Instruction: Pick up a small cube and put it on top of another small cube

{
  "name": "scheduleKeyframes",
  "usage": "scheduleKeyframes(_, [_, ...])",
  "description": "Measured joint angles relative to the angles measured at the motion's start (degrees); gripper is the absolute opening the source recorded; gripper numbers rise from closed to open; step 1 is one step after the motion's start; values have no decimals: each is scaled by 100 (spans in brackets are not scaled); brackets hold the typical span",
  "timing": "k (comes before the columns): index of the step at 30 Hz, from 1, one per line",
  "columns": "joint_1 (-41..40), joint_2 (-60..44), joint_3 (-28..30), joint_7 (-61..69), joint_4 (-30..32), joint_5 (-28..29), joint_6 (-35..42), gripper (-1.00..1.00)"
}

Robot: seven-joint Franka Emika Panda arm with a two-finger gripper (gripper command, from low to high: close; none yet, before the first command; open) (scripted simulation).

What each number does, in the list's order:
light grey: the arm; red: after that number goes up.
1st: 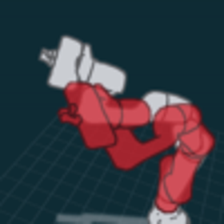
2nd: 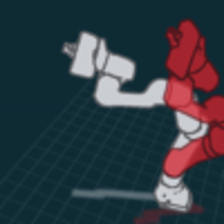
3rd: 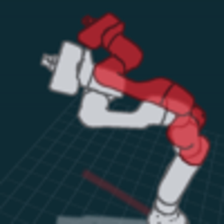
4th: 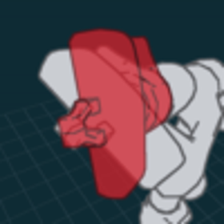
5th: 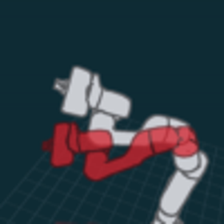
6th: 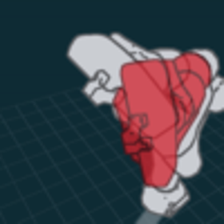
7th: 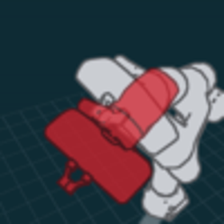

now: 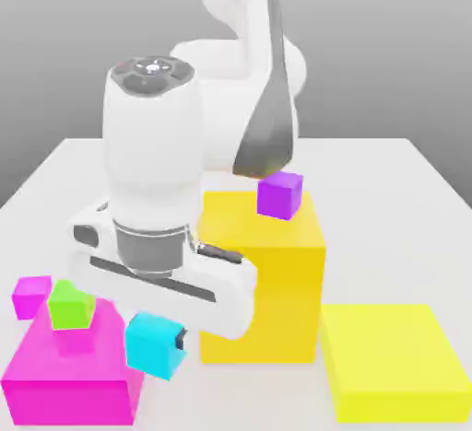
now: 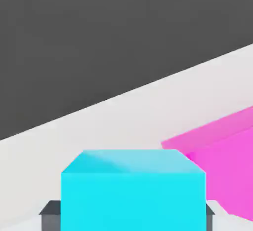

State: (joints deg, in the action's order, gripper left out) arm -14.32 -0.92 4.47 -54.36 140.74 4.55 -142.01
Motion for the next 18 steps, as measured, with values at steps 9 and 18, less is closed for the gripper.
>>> scheduleKeyframes(9, [-598,443,565,1506,740,-389,-266,-100])
scheduleKeyframes(18, [-602,441,569,1506,748,-375,-276,100])
